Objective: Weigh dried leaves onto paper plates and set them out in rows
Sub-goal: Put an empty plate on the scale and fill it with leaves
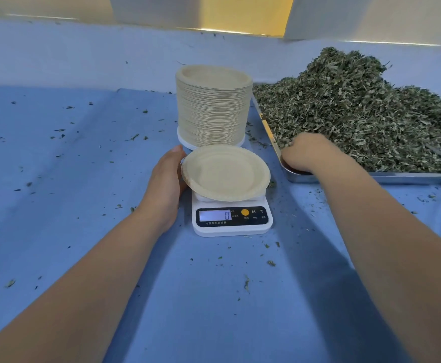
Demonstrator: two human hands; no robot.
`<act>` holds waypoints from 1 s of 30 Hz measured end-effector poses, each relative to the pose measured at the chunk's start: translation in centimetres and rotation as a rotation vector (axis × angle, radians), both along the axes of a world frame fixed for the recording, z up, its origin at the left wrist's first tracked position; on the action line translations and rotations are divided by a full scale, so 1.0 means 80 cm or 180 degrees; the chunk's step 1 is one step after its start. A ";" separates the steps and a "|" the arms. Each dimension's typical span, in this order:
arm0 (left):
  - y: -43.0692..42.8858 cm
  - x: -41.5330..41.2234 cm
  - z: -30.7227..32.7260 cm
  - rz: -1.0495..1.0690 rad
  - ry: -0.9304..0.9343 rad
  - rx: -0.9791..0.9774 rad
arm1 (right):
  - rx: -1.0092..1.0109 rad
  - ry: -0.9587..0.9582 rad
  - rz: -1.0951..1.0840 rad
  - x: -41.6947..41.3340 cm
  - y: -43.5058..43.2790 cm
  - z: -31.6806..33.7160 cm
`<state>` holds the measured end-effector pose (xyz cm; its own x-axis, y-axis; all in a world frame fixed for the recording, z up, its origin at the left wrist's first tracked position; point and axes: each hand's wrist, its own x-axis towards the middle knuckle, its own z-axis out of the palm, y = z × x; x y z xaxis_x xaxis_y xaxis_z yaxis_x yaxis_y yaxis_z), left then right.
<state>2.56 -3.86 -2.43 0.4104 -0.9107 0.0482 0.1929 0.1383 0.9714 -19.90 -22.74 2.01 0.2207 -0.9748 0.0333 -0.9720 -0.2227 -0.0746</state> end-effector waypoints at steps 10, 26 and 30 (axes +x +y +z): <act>-0.008 0.008 -0.011 0.0044 -0.0026 0.0043 | 0.0315 -0.0186 0.0213 0.005 0.022 -0.009; -0.016 0.010 -0.019 0.0070 -0.0078 0.0108 | -0.0284 -0.0343 0.0119 0.004 0.035 -0.029; -0.013 0.009 -0.013 0.0032 -0.0125 0.0132 | -0.0505 -0.0748 0.0095 0.002 0.033 -0.024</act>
